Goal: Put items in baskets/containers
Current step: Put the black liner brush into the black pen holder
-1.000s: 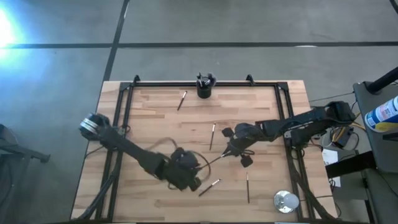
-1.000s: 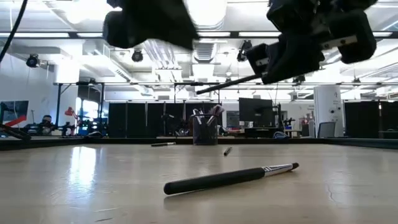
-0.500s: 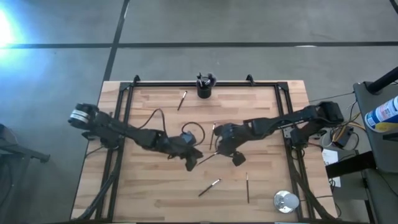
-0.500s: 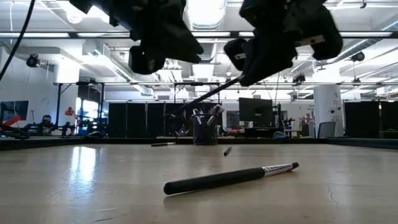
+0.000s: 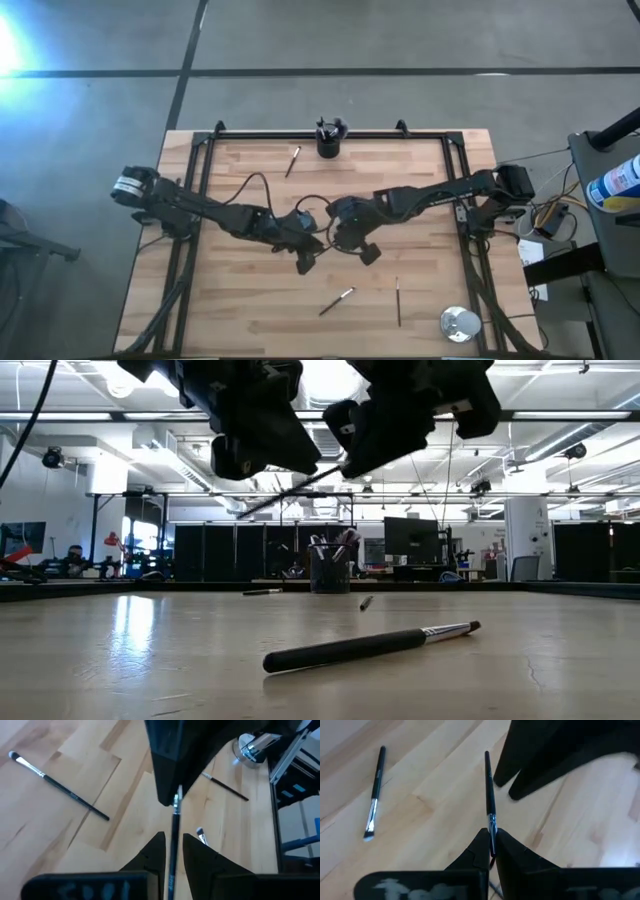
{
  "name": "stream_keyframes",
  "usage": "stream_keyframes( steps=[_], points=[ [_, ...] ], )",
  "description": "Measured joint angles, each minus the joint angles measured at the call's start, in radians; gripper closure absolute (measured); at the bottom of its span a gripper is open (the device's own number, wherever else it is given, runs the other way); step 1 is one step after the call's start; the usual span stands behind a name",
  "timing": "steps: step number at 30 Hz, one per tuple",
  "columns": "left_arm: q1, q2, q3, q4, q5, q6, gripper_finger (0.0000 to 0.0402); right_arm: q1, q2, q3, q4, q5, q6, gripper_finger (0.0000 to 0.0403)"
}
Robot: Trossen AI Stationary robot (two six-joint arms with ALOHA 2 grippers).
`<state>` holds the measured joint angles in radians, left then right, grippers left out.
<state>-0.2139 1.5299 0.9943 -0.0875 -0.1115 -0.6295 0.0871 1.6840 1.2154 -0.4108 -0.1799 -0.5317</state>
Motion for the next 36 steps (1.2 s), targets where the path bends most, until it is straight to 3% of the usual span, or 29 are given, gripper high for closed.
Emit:
stream_keyframes(
  steps=[16, 20, 26, 32, 36],
  points=[
    [0.009, 0.028, 0.0, 0.031, 0.011, 0.04, 0.0345, 0.0, -0.009, 0.009, 0.033, 0.0, -0.01, 0.039],
    [0.009, 0.028, 0.0, 0.031, 0.014, 0.071, 0.0379, 0.0, -0.009, 0.009, 0.033, 0.001, 0.006, 0.0389],
    [0.01, 0.024, -0.005, 0.037, -0.079, 0.173, 0.0388, -0.007, -0.019, 0.009, 0.002, 0.05, 0.055, 0.0344],
    [0.06, -0.007, -0.126, 0.26, -0.098, 0.257, 0.0388, -0.052, -0.065, -0.004, -0.087, 0.053, 0.108, 0.029],
    [0.131, -0.02, -0.276, 0.578, -0.041, 0.291, 0.0389, -0.09, -0.135, -0.098, -0.027, 0.056, 0.109, 0.0292]
  ],
)
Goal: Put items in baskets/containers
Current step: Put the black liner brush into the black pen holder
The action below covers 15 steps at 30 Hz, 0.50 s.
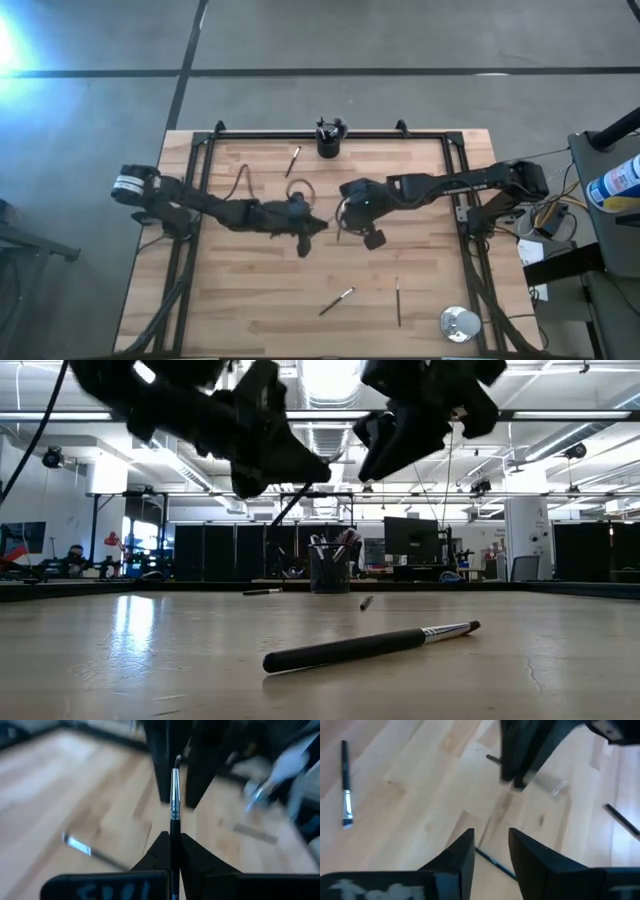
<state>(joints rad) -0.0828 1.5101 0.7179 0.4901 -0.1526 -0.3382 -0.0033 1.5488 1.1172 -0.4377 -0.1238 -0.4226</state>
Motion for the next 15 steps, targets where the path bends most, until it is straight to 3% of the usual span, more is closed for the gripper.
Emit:
stream_keyframes(
  steps=[3, 7, 10, 15],
  points=[
    [0.083, -0.004, -0.105, 0.264, 0.044, 0.036, 0.0389, -0.031, -0.059, -0.118, 0.133, -0.003, 0.009, 0.0319],
    [0.235, 0.007, -0.176, 0.498, 0.106, 0.113, 0.0389, -0.077, -0.125, -0.277, 0.353, -0.008, 0.056, 0.0367],
    [0.363, 0.024, -0.164, 0.606, 0.192, 0.175, 0.0389, -0.108, -0.159, -0.375, 0.477, -0.009, 0.086, 0.039],
    [0.557, 0.078, -0.059, 0.643, 0.349, 0.258, 0.0389, -0.157, -0.187, -0.465, 0.63, -0.009, 0.137, 0.0394]
  ],
)
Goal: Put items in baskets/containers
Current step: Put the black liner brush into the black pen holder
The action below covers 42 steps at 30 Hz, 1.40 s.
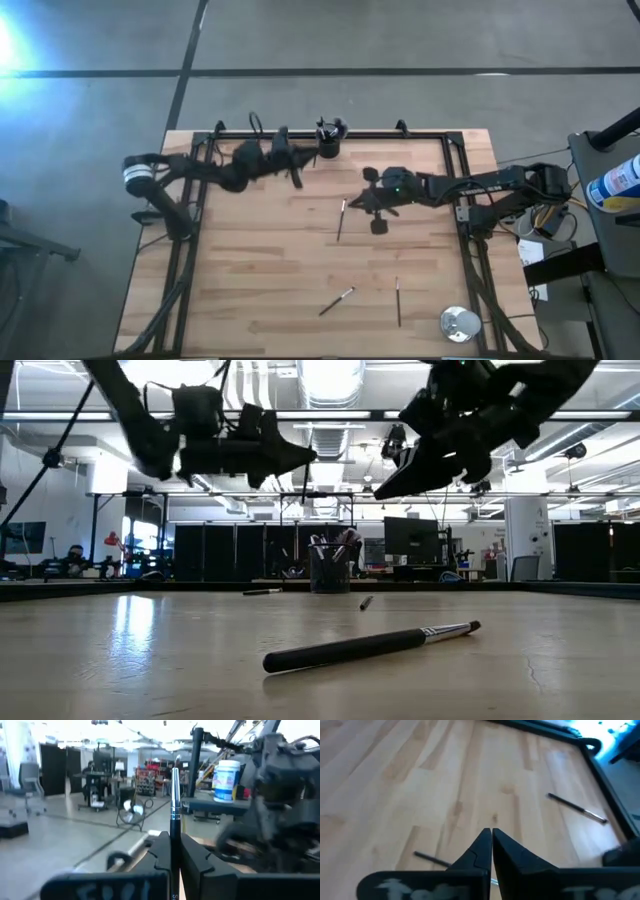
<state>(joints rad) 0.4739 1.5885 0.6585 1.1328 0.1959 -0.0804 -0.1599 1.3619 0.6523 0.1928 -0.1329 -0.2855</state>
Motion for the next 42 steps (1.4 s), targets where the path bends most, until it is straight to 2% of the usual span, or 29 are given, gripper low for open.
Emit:
stream_keyframes(
  steps=[7, 13, 19, 31, 42],
  points=[
    [0.16, 0.184, 0.215, 0.033, 0.19, -0.001, 0.0389, -0.044, 0.018, -0.024, 0.129, 0.001, 0.006, 0.0394],
    [0.22, 0.378, 0.372, 0.055, 0.267, -0.027, 0.0389, -0.064, 0.032, -0.02, 0.166, 0.002, 0.008, 0.0394],
    [0.263, 0.513, 0.474, 0.117, 0.341, -0.112, 0.0389, -0.068, 0.032, -0.02, 0.19, 0.018, 0.048, 0.0394],
    [0.276, 0.605, 0.5, 0.095, 0.39, -0.138, 0.0387, -0.067, 0.033, -0.02, 0.188, 0.101, 0.129, 0.0394],
    [0.279, 0.602, 0.501, 0.061, 0.385, -0.158, 0.0322, -0.067, 0.033, -0.02, 0.179, 0.111, 0.187, 0.0394]
  ],
)
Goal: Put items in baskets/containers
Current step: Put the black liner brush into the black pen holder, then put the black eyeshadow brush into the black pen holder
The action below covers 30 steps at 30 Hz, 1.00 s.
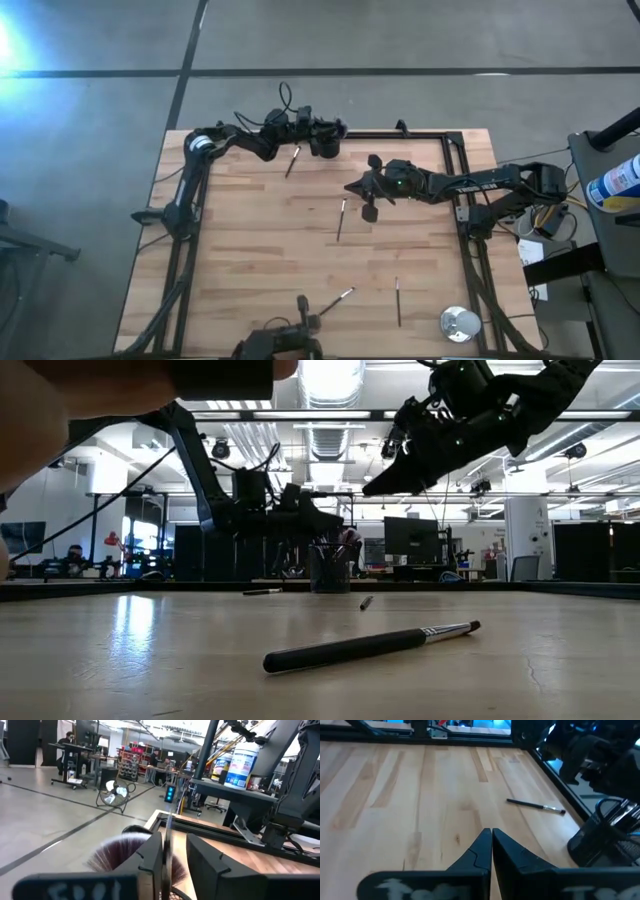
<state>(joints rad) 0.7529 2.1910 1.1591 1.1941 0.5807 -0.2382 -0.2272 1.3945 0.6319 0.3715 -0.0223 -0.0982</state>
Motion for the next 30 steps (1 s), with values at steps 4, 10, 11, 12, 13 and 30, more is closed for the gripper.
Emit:
stream_keyframes(
  steps=[4, 10, 11, 12, 13, 30],
  points=[
    [0.006, -0.012, 0.0, -0.021, -0.006, 0.0, 0.0314, 0.0, 0.0, 0.0, -0.015, 0.0, 0.045, 0.0394],
    [0.012, -0.1, -0.001, -0.171, -0.005, 0.074, 0.0315, 0.0, 0.0, 0.0, -0.033, 0.0, 0.091, 0.0394],
    [0.012, -0.13, -0.002, -0.217, -0.005, 0.097, 0.0319, 0.0, 0.0, 0.0, -0.033, 0.0, 0.096, 0.0394],
    [0.011, -0.162, -0.002, -0.263, -0.005, 0.126, 0.0325, 0.0, 0.0, 0.0, -0.034, 0.0, 0.102, 0.0394],
    [0.011, -0.196, -0.002, -0.314, -0.005, 0.154, 0.0333, 0.0, -0.001, 0.0, -0.034, 0.002, 0.109, 0.0394],
    [-0.223, -0.58, -0.617, -0.078, -0.279, 0.238, 0.0401, 0.311, -0.025, -0.058, -0.367, 0.324, 0.736, 0.0394]
  ],
)
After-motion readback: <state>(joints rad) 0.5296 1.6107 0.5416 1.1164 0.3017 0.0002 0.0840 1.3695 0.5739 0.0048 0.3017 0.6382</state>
